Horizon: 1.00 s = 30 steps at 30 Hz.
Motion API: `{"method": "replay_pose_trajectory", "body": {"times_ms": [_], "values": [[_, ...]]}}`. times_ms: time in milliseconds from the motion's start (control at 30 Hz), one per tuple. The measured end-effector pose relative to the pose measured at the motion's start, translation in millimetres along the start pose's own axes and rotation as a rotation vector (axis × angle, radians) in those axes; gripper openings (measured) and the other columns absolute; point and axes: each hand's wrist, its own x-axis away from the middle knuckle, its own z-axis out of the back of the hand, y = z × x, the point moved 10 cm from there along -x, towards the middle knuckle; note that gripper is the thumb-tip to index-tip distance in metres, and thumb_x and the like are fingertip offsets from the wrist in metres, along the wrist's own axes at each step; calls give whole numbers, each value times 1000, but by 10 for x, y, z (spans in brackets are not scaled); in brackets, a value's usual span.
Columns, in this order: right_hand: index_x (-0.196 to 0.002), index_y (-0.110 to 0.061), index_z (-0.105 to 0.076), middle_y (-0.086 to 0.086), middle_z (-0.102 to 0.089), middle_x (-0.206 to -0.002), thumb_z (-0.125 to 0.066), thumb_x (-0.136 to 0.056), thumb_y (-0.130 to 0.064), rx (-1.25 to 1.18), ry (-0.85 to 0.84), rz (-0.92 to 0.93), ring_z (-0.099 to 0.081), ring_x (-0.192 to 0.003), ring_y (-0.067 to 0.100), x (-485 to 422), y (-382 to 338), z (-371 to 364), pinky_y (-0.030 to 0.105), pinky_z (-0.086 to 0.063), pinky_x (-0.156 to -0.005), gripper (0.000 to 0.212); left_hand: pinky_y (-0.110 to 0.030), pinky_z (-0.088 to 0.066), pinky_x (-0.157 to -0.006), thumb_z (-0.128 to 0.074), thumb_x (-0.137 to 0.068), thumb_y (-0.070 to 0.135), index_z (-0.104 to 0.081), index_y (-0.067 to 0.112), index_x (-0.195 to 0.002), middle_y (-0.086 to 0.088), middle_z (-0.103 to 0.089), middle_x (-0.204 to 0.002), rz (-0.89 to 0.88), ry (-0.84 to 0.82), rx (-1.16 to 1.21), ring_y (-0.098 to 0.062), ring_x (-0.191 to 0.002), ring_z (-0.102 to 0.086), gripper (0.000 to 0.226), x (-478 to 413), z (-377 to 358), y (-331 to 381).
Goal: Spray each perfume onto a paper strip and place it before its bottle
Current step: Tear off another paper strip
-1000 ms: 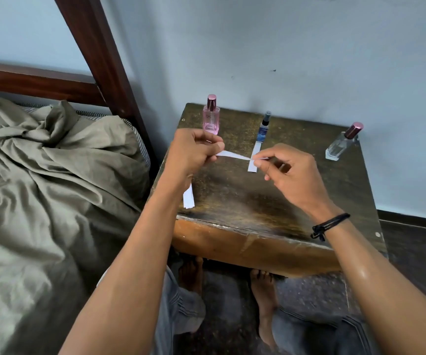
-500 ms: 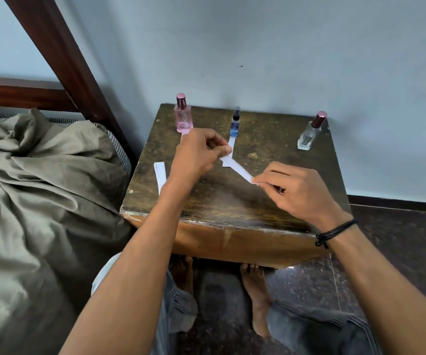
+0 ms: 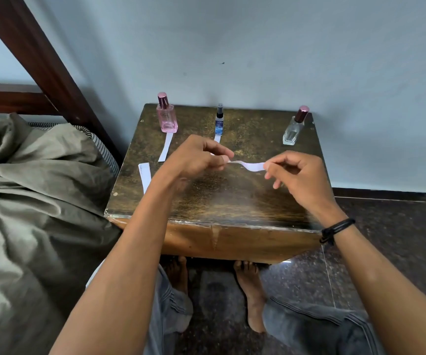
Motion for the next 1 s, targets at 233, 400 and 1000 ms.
{"method": "replay_pose_trajectory", "body": {"times_ms": [233,400,1000], "values": [[-92,-15,-78,3,-76,-75,-72,-93,-19,-103,-11,-198,-61,-57,20,-6,220,15,12,-41,-49,8,-17,-54,-72,-76,-84,2,-78,2,-98,-1,-74,-81,48,-68,-35,-8,-79,-65,14,5,-55,-66],[-85,-16,-78,1,-77,-73,-73,-93,-23,-16,-128,-293,-57,-53,16,33,295,-107,10,-41,-54,12,-24,-58,-74,-78,-83,2,-77,2,-95,-6,-72,-79,21,49,-118,-13,-75,-66,13,-56,51,-88],[-71,-23,-70,-2,-70,-64,-83,-80,-43,455,-342,-265,-62,-61,13,54,421,-252,32,-49,-63,26,-29,-50,-86,-73,-88,14,-75,20,-92,4,-71,-87,-124,272,-586,-12,-83,-63,8,-73,-175,121]]}}
